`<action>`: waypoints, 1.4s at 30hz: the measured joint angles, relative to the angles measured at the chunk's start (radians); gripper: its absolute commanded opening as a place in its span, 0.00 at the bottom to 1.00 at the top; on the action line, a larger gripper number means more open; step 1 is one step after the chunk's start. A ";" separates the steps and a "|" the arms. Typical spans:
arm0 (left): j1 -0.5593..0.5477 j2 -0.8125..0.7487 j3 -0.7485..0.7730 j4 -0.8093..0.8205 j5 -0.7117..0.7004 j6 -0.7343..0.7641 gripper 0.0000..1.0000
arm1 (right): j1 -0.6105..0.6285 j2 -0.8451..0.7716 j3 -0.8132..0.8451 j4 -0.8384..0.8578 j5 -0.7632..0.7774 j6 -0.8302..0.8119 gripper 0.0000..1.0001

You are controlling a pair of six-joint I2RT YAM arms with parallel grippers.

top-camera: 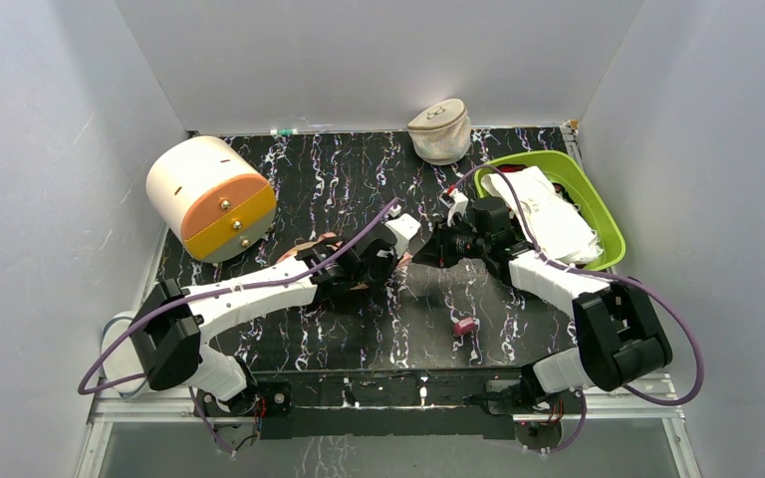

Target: Unzip the laundry bag and remove the bra

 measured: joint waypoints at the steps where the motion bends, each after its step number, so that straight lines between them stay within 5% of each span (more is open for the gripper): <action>1: 0.000 0.000 -0.002 0.000 0.006 0.004 0.07 | -0.003 0.007 0.000 0.002 -0.002 0.000 0.00; 18: -0.003 -0.010 -0.219 0.055 -0.008 -0.093 0.18 | 0.072 0.016 -0.093 0.046 -0.028 -0.016 0.00; 29: 0.000 -0.102 -0.229 -0.055 0.013 -0.175 0.71 | 0.169 0.021 -0.148 0.172 -0.002 0.032 0.00; 34: 0.000 -0.100 -0.206 -0.024 0.047 -0.187 0.70 | 0.180 0.026 -0.151 0.205 0.000 0.052 0.00; 42: 0.000 0.008 -0.155 0.044 0.051 -0.190 0.46 | 0.180 0.026 -0.165 0.221 0.000 0.067 0.00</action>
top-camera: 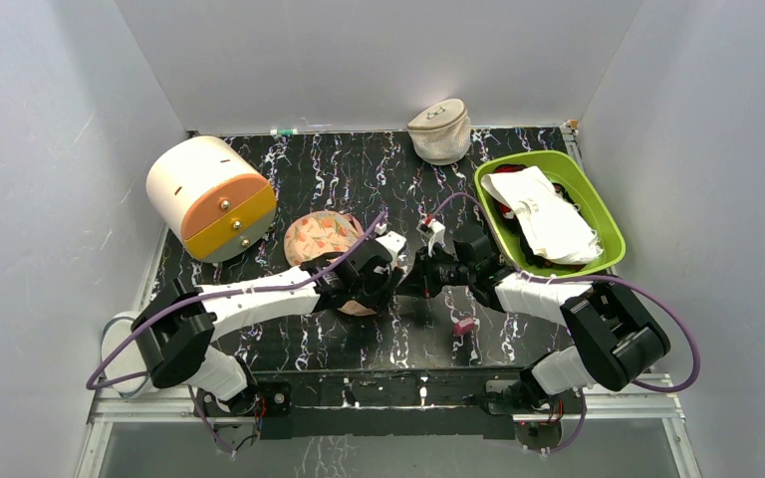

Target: Unzip the laundry bag and remove the bra

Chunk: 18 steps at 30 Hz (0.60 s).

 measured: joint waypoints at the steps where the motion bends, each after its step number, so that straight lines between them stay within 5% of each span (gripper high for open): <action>1: 0.000 0.008 0.002 0.002 0.000 0.001 0.43 | 0.000 0.000 0.000 0.002 0.000 0.000 0.00; 7: 0.000 0.048 0.011 0.006 -0.011 0.011 0.19 | 0.001 0.000 0.000 0.004 0.003 0.000 0.00; 18: 0.000 0.017 0.008 -0.025 -0.037 0.051 0.06 | 0.001 0.075 0.012 0.029 0.014 -0.010 0.00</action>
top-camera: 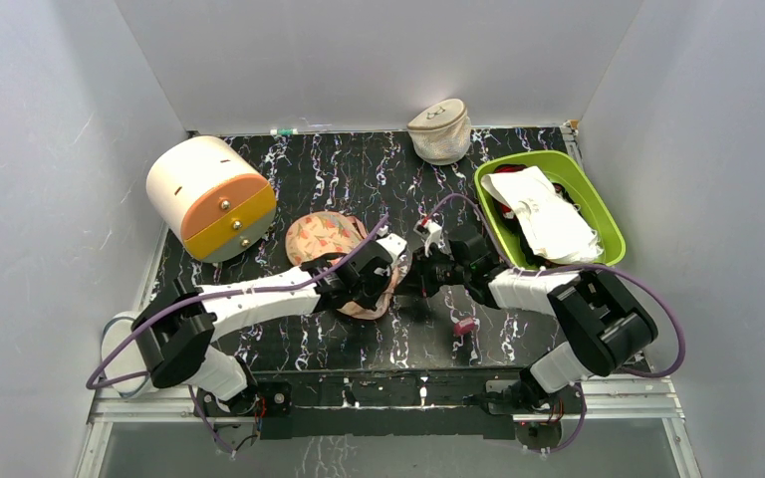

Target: Unzip the laundry bag and remove the bra

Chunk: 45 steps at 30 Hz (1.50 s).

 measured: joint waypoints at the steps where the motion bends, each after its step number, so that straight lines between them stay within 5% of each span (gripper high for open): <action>1: 0.000 -0.010 -0.006 -0.001 0.000 0.003 0.06 | -0.003 0.008 0.006 0.000 0.004 -0.003 0.00; 16: 0.002 -0.115 -0.088 -0.003 -0.008 0.009 0.01 | -0.101 0.214 0.168 0.000 -0.025 -0.067 0.00; 25: 0.002 -0.125 -0.121 0.007 -0.004 -0.021 0.07 | -0.112 0.249 0.212 -0.023 -0.061 -0.090 0.00; 38: 0.002 -0.105 -0.111 0.031 0.037 -0.033 0.59 | -0.065 0.028 -0.005 0.009 -0.033 -0.012 0.00; 45: 0.000 -0.092 -0.065 0.064 0.069 -0.034 0.64 | 0.011 -0.042 -0.059 0.045 0.002 0.049 0.00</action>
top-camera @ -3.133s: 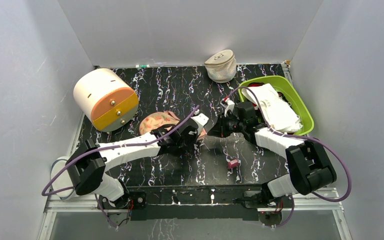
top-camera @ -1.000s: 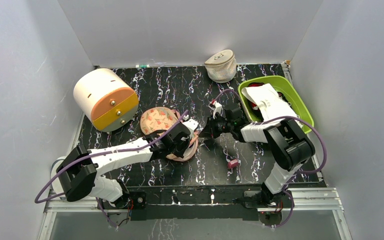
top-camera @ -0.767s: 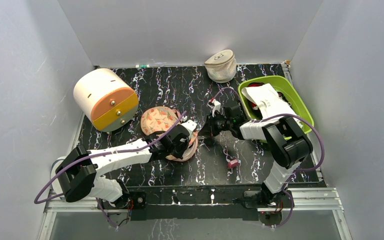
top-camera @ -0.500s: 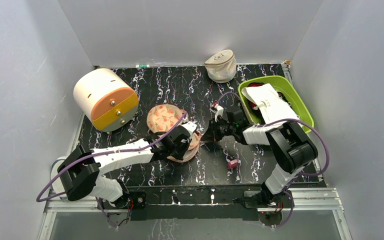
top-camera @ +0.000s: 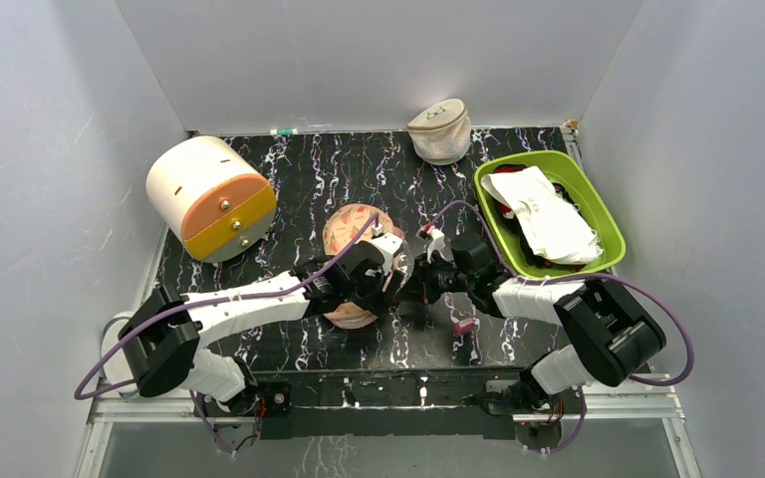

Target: Unzip the laundry bag and remove the bra

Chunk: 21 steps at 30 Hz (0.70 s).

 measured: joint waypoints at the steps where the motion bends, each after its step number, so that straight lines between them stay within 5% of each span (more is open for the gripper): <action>1: -0.002 0.008 0.004 0.006 0.002 0.000 0.63 | 0.007 -0.004 -0.003 0.004 0.003 0.008 0.00; 6: -0.016 0.055 0.008 0.011 -0.003 0.002 0.56 | 0.029 -0.016 -0.005 0.011 0.019 0.029 0.00; 15: -0.041 0.075 0.008 -0.008 -0.090 0.034 0.17 | 0.047 -0.027 -0.004 0.010 0.041 0.042 0.00; 21: -0.054 0.045 0.006 -0.016 -0.136 0.053 0.05 | 0.049 -0.027 0.003 0.006 0.063 0.035 0.00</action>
